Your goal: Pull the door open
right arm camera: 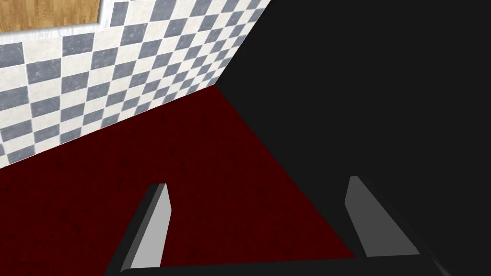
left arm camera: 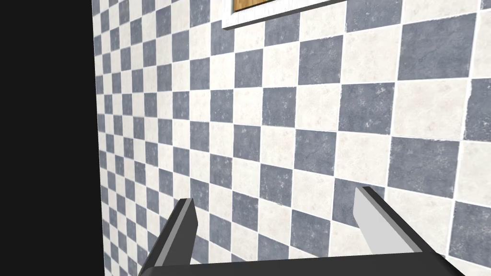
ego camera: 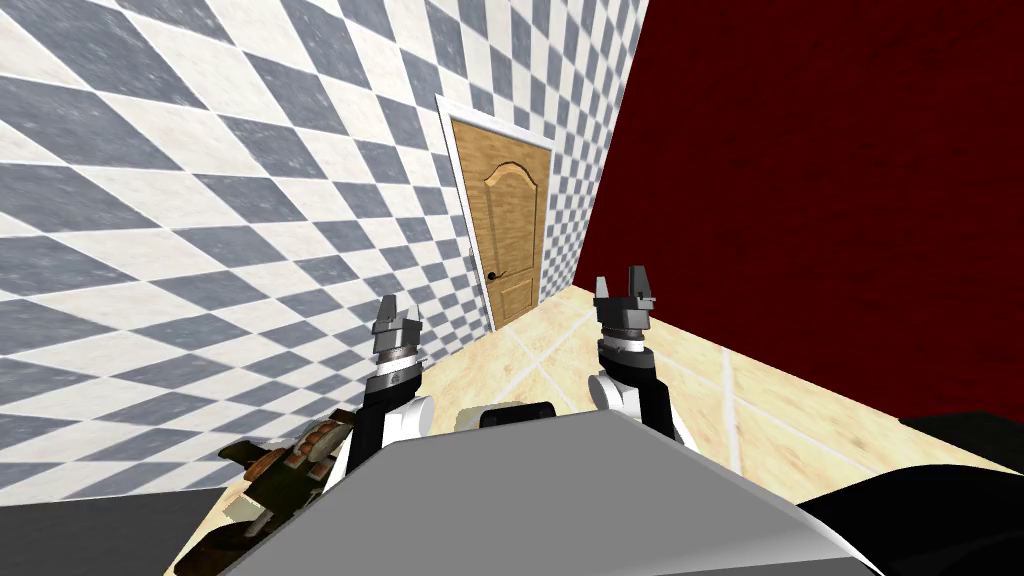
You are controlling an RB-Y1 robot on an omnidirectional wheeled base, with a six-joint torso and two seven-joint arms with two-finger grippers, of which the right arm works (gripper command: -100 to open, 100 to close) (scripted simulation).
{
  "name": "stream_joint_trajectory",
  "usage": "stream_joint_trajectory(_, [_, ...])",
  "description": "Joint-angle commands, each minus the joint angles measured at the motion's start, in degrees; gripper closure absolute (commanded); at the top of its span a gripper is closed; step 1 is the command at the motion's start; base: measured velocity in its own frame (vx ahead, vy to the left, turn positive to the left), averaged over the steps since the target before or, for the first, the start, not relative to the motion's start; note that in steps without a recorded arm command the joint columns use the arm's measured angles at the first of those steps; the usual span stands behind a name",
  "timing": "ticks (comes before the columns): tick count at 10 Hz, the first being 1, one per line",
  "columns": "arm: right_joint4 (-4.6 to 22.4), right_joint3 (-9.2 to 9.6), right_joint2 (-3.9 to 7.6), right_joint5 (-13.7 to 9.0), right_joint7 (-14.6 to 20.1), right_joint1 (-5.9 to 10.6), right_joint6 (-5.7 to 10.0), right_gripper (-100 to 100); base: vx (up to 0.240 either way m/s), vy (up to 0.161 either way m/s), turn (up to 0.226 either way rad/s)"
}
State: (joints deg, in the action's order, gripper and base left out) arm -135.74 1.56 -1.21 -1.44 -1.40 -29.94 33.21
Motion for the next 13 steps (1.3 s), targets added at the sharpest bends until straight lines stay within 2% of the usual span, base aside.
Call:
stream_joint_trajectory(1, [1.72, -0.10, 0.48, -0.25, 0.00, 0.73, 0.10, -100, 0.033, 0.001, 0.102])
stream_joint_trajectory(5, [5.89, -0.34, 1.52, -0.85, -0.01, 2.48, 0.35, -100, 0.058, -0.008, 0.085])
stream_joint_trajectory(8, [10.21, -0.59, 2.53, -1.47, -0.02, 4.29, 0.61, -100, 0.069, -0.010, 0.111])
stream_joint_trajectory(13, [19.46, -1.13, 4.53, -2.82, -0.03, 8.25, 1.18, -100, 0.084, -0.014, 0.139])
